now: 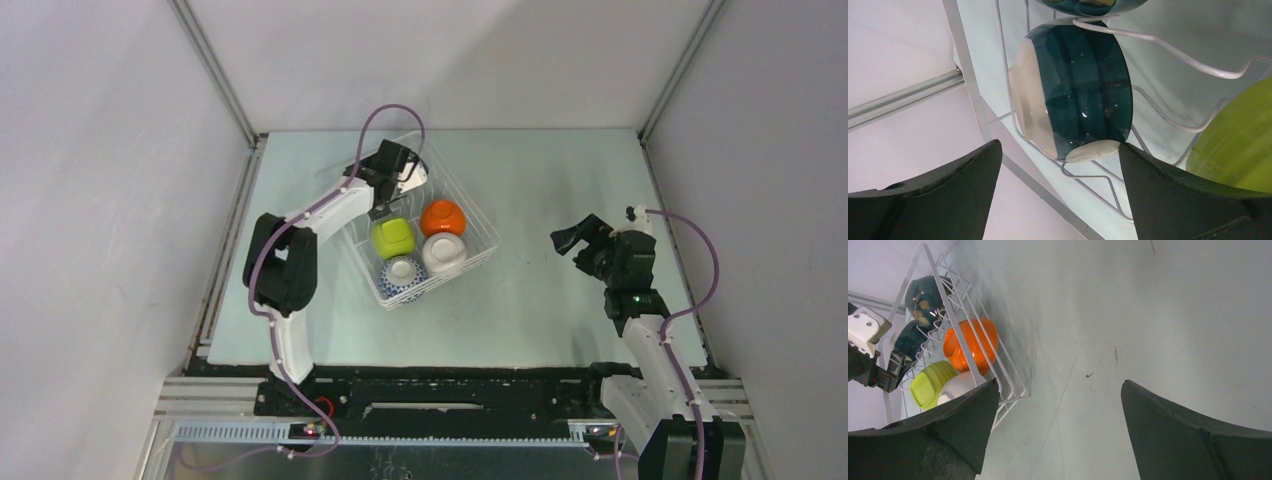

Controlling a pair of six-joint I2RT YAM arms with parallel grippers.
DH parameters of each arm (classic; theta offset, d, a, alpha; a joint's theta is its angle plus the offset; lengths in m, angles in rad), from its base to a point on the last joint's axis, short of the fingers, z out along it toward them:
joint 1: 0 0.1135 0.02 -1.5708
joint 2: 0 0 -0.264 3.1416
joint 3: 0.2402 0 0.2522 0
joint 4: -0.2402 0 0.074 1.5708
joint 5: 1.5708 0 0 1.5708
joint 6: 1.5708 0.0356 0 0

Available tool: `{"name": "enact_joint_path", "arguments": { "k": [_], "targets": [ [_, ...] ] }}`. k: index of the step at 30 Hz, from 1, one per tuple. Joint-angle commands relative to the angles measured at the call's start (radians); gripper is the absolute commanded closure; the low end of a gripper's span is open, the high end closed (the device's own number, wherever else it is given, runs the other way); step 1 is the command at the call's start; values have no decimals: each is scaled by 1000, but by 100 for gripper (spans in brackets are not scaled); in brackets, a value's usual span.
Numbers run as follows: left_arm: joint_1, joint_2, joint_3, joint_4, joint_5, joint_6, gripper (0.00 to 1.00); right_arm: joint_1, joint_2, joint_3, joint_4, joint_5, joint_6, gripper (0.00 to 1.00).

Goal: Unload the bowls from the dish rack

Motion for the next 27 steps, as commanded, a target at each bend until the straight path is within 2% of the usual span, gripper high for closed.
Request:
{"name": "enact_joint_path", "arguments": {
  "k": [1,8,19,23,27],
  "targets": [
    [12,-10,18,95,-25,11,6,-4,-9,-4,24,-9,-12,0],
    [11,-14,31,22,71,14,1,-4,-6,-4,24,-10,-10,0],
    [16,60,82,-75,159,-11,0,-4,-3,-4,24,-10,-11,0],
    [29,75,89,-67,130,-24,0,-4,-2,-3,24,-12,-10,0],
    [32,79,81,-6,0,-14,1,-4,-2,-4,24,-12,-9,0]
  ]
}}
